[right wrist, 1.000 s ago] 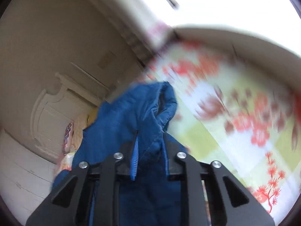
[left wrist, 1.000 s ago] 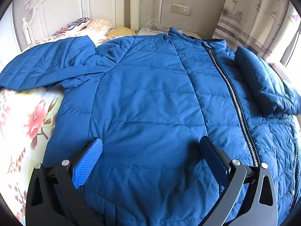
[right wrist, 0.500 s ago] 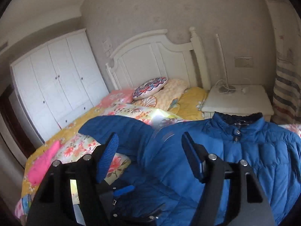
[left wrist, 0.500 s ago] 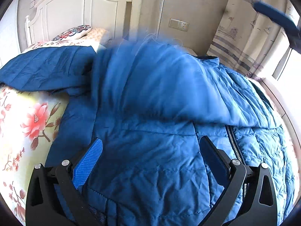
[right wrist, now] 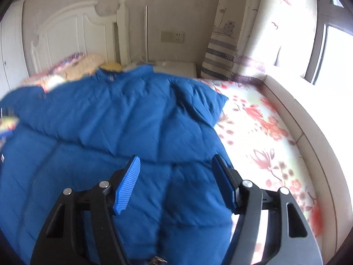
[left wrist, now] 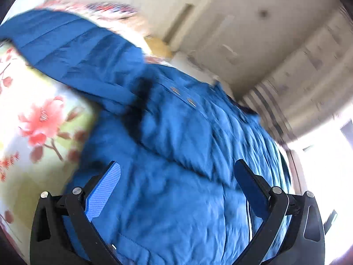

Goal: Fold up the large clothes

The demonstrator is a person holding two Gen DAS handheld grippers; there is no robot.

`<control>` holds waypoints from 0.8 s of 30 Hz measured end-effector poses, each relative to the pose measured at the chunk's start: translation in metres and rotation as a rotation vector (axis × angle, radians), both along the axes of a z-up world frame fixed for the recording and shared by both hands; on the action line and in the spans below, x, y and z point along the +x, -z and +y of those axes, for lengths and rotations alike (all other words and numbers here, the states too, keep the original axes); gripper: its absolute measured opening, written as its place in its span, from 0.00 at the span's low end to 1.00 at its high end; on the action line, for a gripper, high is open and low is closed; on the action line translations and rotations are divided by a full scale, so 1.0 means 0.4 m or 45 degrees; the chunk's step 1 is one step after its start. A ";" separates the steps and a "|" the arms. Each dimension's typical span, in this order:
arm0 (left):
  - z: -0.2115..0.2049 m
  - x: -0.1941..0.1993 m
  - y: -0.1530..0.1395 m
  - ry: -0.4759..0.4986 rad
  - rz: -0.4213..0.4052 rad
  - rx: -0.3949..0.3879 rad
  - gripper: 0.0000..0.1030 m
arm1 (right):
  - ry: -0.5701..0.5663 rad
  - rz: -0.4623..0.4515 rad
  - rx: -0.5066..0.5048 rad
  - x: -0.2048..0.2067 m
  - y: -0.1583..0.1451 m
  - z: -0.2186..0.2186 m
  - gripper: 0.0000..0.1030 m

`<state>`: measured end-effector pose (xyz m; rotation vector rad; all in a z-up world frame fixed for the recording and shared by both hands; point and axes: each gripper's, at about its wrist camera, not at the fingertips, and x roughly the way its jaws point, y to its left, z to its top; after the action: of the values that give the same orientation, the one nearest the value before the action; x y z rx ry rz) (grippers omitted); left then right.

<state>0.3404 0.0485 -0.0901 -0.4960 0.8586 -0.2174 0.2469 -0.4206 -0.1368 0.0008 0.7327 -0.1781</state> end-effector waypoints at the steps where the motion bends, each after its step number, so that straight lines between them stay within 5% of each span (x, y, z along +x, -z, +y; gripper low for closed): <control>1: 0.005 0.020 -0.008 -0.029 0.017 0.029 0.94 | -0.006 0.015 -0.009 -0.023 0.016 0.013 0.64; 4: -0.027 0.091 -0.021 -0.031 0.068 0.190 0.83 | 0.013 0.086 -0.031 -0.011 0.053 0.020 0.64; 6: -0.066 0.129 0.000 -0.001 0.092 0.287 0.60 | 0.034 0.080 -0.035 -0.009 0.056 0.016 0.64; 7: -0.086 0.140 0.019 0.006 0.100 0.326 0.58 | 0.045 0.072 -0.025 -0.015 0.053 0.011 0.63; 11: -0.117 0.112 0.045 -0.008 -0.038 0.486 0.45 | 0.116 0.041 0.058 -0.032 0.038 -0.026 0.63; 15: -0.095 0.105 0.036 0.069 -0.075 0.394 0.36 | 0.122 0.099 0.040 -0.017 0.041 -0.027 0.63; 20: -0.067 0.104 0.041 0.078 -0.069 0.301 0.32 | 0.066 0.171 -0.349 0.054 0.035 0.042 0.63; 21: -0.069 0.105 0.044 0.079 -0.070 0.294 0.32 | 0.076 0.168 -0.359 0.067 0.034 0.038 0.57; 22: -0.067 0.105 0.044 0.078 -0.072 0.285 0.32 | 0.103 0.154 -0.332 0.081 0.036 0.022 0.27; 24: -0.059 0.098 0.040 0.079 -0.082 0.266 0.30 | 0.198 0.133 -0.225 0.081 0.043 -0.022 0.18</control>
<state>0.3795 0.0249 -0.1060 -0.2661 0.8239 -0.1968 0.2794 -0.4296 -0.1538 -0.1204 0.8192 -0.3934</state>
